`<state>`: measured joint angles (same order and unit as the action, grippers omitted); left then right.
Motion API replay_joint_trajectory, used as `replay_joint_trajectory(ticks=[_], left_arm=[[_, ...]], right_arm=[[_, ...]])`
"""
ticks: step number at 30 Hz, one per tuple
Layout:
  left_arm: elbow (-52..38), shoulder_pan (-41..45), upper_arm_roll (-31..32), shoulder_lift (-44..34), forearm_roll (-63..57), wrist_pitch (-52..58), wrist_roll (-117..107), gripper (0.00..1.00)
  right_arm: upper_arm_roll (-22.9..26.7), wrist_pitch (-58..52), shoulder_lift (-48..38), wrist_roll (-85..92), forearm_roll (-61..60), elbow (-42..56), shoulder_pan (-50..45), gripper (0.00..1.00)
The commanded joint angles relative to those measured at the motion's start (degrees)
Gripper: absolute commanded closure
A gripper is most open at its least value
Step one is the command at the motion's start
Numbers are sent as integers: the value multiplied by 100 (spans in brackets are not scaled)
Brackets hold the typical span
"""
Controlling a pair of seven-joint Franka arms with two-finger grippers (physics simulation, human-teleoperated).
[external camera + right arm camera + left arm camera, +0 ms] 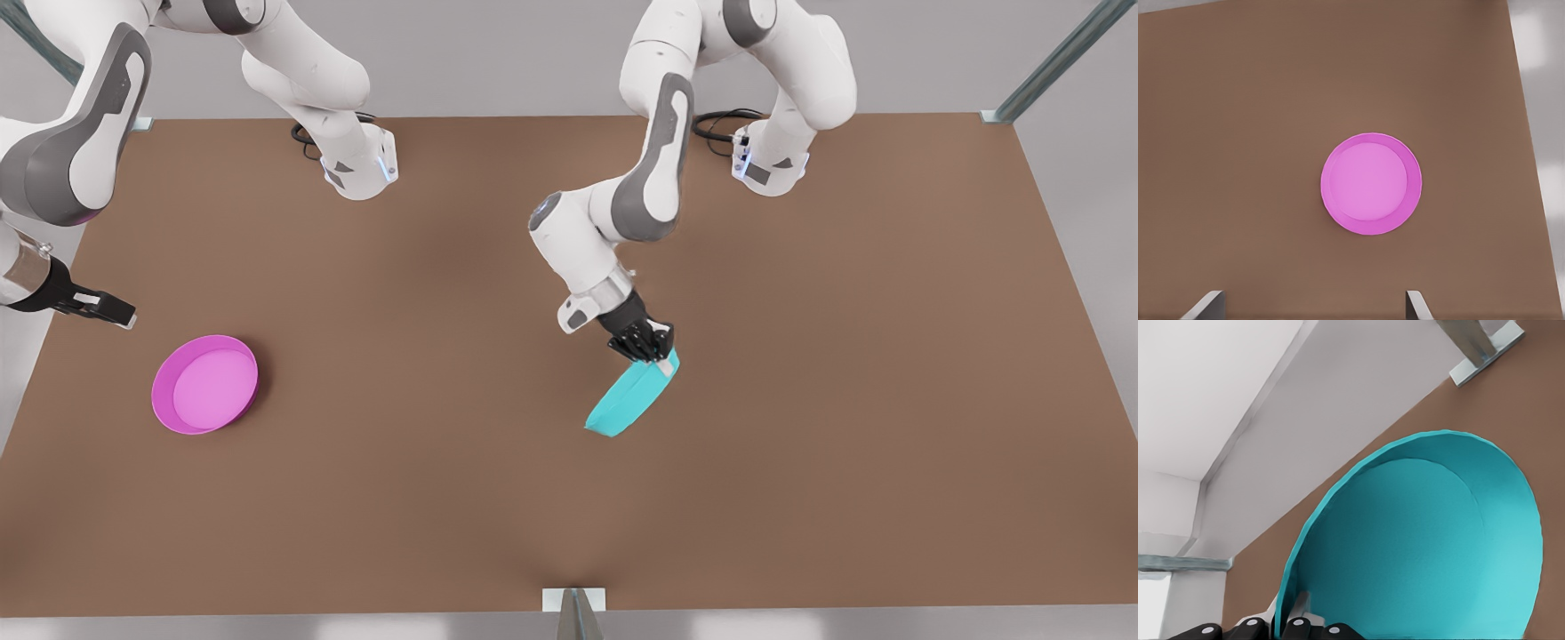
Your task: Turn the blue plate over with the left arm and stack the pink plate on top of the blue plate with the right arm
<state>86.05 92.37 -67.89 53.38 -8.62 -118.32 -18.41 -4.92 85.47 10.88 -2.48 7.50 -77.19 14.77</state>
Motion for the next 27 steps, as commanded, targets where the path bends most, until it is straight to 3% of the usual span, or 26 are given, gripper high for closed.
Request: replay_joint_trajectory(ticks=[1, 9, 14, 16, 27], left_arm=[[219, 194, 4, 173, -1308, -762, -5268, 79], [430, 281, 690, 709, -3313, -666, -8863, 79], [474, 264, 988, 1043, -4595, -94, -10155, 79], [632, 229, 1384, 1061, -5228, 345, -10973, 79], [597, 70, 2078, 1201, -5536, 908, -11395, 79]], right_arm=[[-1, -4, -6, 2, -3, 2, 0, 0], [-1, -4, -6, 2, -3, 2, 0, 0], [-1, -13, -6, 2, -3, 2, 0, 0], [-1, -4, -6, 2, -3, 2, 0, 0], [-1, -13, -6, 2, -3, 2, 0, 0]])
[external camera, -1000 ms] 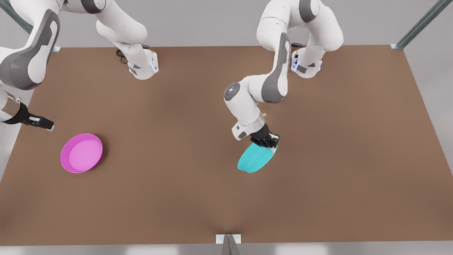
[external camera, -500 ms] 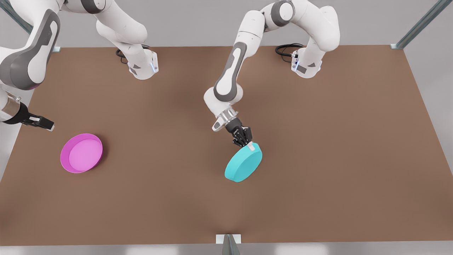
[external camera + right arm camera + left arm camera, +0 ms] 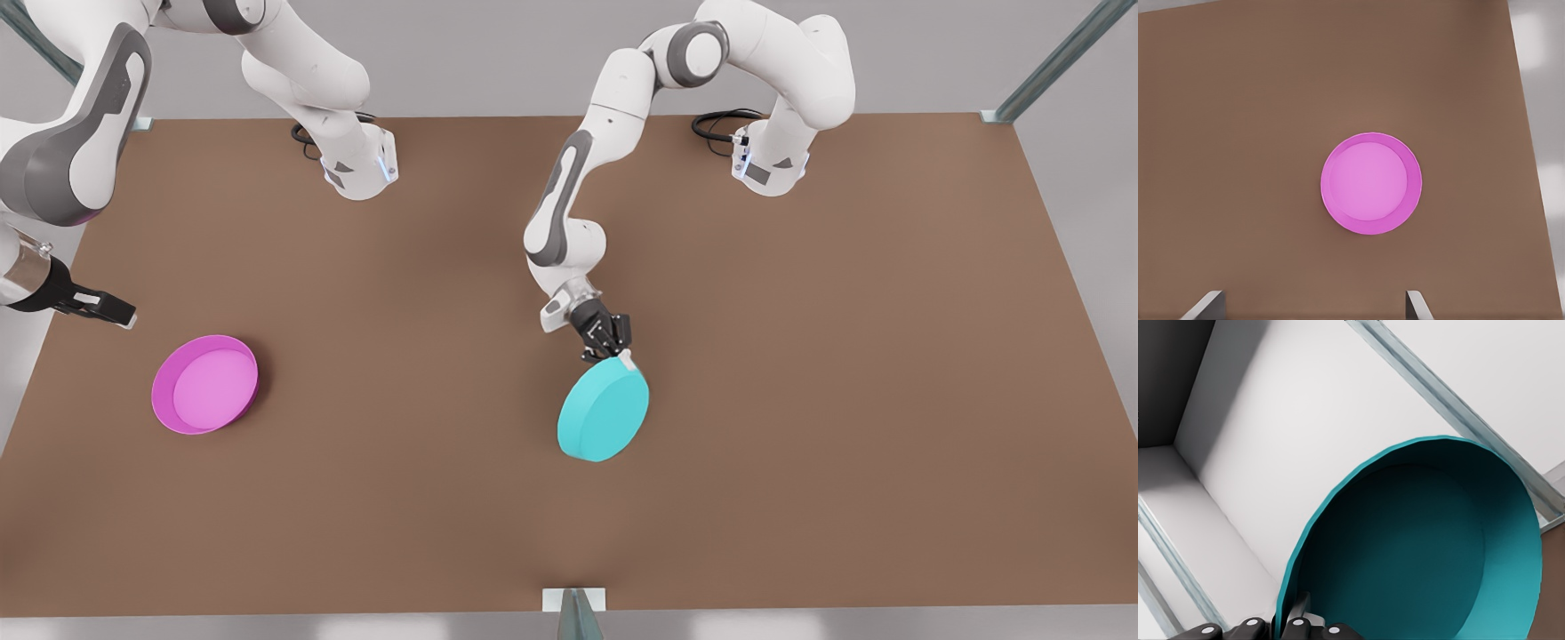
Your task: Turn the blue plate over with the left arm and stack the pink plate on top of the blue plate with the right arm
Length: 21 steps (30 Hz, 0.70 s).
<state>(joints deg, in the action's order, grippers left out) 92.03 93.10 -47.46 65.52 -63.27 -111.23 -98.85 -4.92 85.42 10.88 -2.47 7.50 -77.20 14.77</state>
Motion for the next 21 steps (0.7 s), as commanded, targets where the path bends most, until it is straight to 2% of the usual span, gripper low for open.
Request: replay_joint_trajectory(ticks=[1, 19, 21], left_arm=[[-27, -2, 61, 57, -71, 198, -3412, 79], [-229, 6, 220, 655, -1, 374, -3659, 79], [-229, 68, 220, 655, 43, 409, -3650, 61]], right_arm=[[-1, -8, -6, 1, -3, 3, 0, 0], [-1, -8, -6, 1, -3, 3, 0, 0], [-1, -8, -6, 1, -3, 3, 0, 0]])
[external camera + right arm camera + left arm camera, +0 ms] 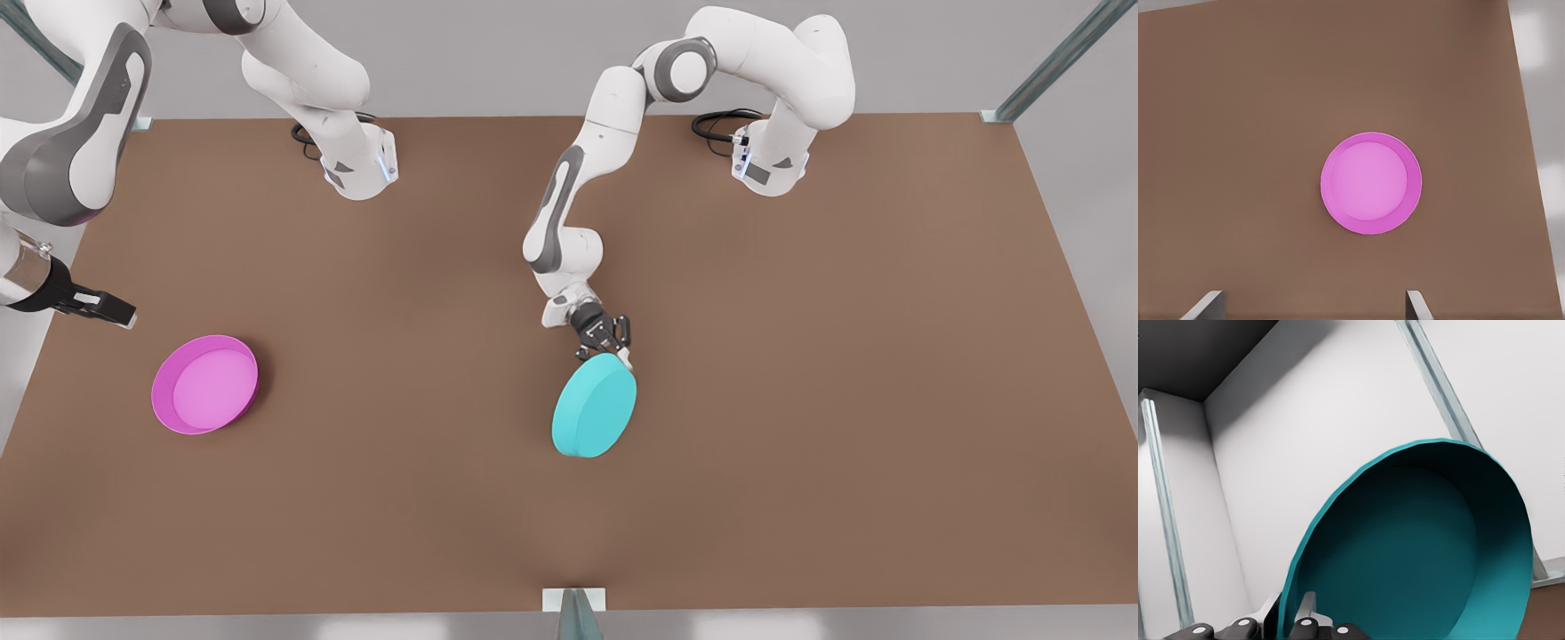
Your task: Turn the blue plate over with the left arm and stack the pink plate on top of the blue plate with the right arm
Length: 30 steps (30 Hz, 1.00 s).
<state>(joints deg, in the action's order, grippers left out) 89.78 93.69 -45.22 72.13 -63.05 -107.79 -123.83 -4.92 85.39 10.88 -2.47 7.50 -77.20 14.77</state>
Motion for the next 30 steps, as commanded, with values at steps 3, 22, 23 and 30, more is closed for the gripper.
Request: replay_joint_trajectory(ticks=[3, 22, 23, 30], left_arm=[[-4, 106, -5, 108, 91, 135, -1152, 52], [-2940, -2038, -154, -5280, 7307, 3246, 6422, 33], [-2949, -2802, -154, -5306, 7351, 3764, 8064, 33], [-2905, -8496, 4966, -5526, 6025, 4064, 11081, 0]], right_arm=[[-1, 4, -7, 1, -3, 3, 0, 0], [-1, -14, -7, 1, -12, 3, 9, 0], [-36, -14, 54, 1, -21, -15, -26, 0], [26, 13, 854, 2258, -952, -287, 1274, 0]])
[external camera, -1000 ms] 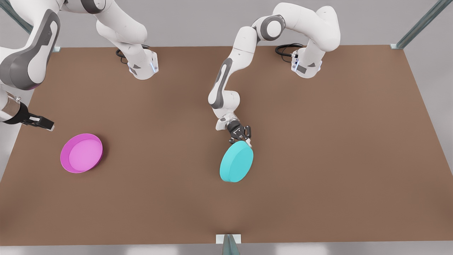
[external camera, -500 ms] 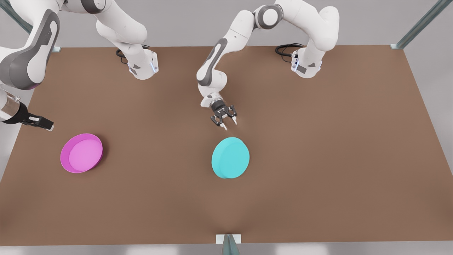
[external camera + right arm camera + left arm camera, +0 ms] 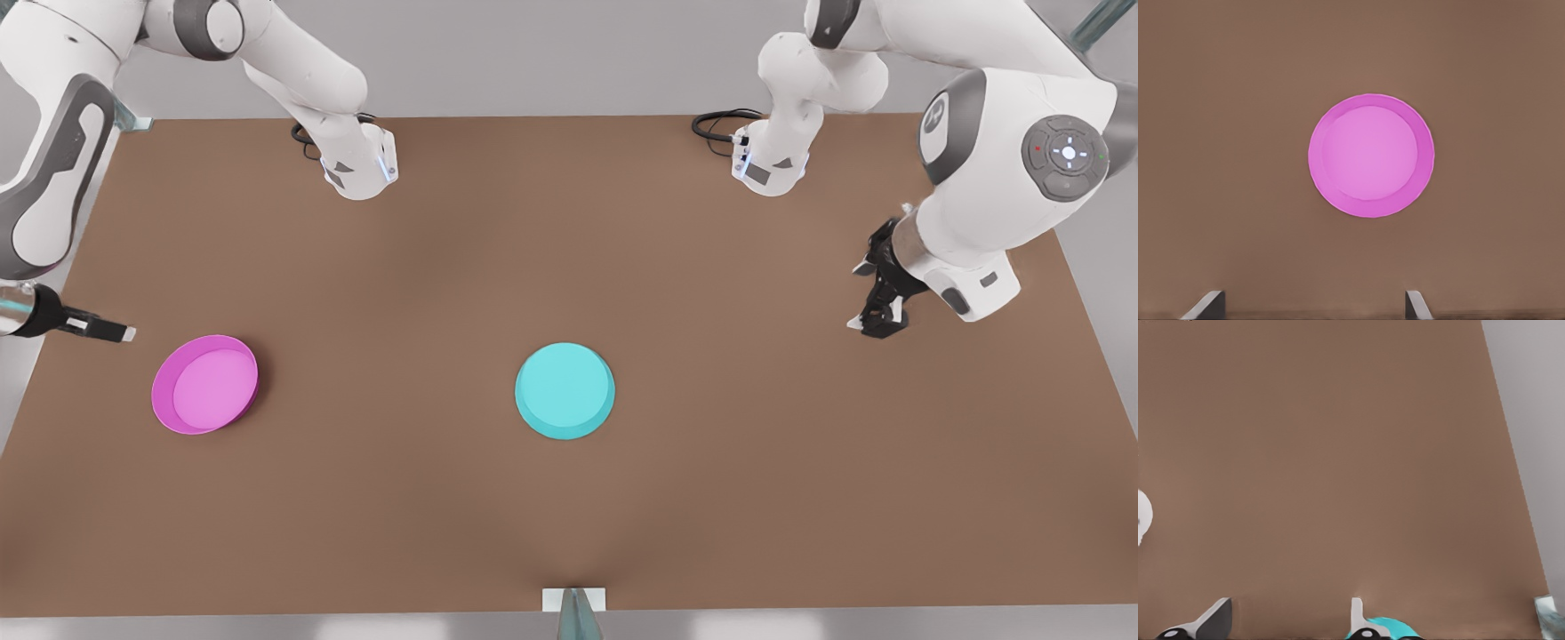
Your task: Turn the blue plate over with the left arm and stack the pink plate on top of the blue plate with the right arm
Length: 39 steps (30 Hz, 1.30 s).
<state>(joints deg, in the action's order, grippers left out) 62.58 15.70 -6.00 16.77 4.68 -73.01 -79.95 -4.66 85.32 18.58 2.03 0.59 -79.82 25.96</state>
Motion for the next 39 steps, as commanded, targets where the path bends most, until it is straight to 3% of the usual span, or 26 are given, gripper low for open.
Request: replay_joint_trajectory(ticks=[1, 2, 4, 5, 7, 8, 9, 10, 14, 21, 39], left_arm=[[885, -1271, 1514, -551, -1048, -159, 8598, 0], [1529, -1236, 1400, -799, -1189, -671, 9481, 0], [1406, -1219, 1330, -298, -539, -715, 7133, 0], [1433, -1219, 1233, -148, -486, -767, 7398, 0], [1582, -1201, 1076, -148, 41, -1224, 7362, 0], [1591, -1236, 829, -96, 130, -1225, 8852, 0], [1591, -1236, 767, 10, 173, -1102, 9577, 0], [1530, -1192, 741, -25, 121, -996, 8928, 0], [1257, -1219, 723, 1, 164, -434, 8821, 0], [1248, -1157, 688, 36, 94, -293, 8725, 0], [1196, -1166, 688, 45, 182, -310, 8725, 0]], right_arm=[[9, 37, 146, 2134, -297, -113, 471, 0], [18, 203, 155, 2827, -297, -367, 901, 0], [0, 1442, -30, 3663, -552, -1685, 1535, 0], [-9, 2137, -39, 4085, -613, -2081, 1693, 0], [9, 2427, -30, 5034, -1386, -2354, 1781, 0], [9, 2752, -4, 5587, -1615, -2635, 1825, 0], [9, 3086, 277, 6553, -1869, -2706, 1834, 0], [9, 3420, 788, 7644, -2230, -2539, 1860, 0], [-35, 4168, 928, 7698, -2485, -2504, 1843, 0], [0, 4335, 963, 7716, -2432, -2662, 2185, 0], [-44, 4722, 1957, 7592, -2854, -2504, 1816, 0]])
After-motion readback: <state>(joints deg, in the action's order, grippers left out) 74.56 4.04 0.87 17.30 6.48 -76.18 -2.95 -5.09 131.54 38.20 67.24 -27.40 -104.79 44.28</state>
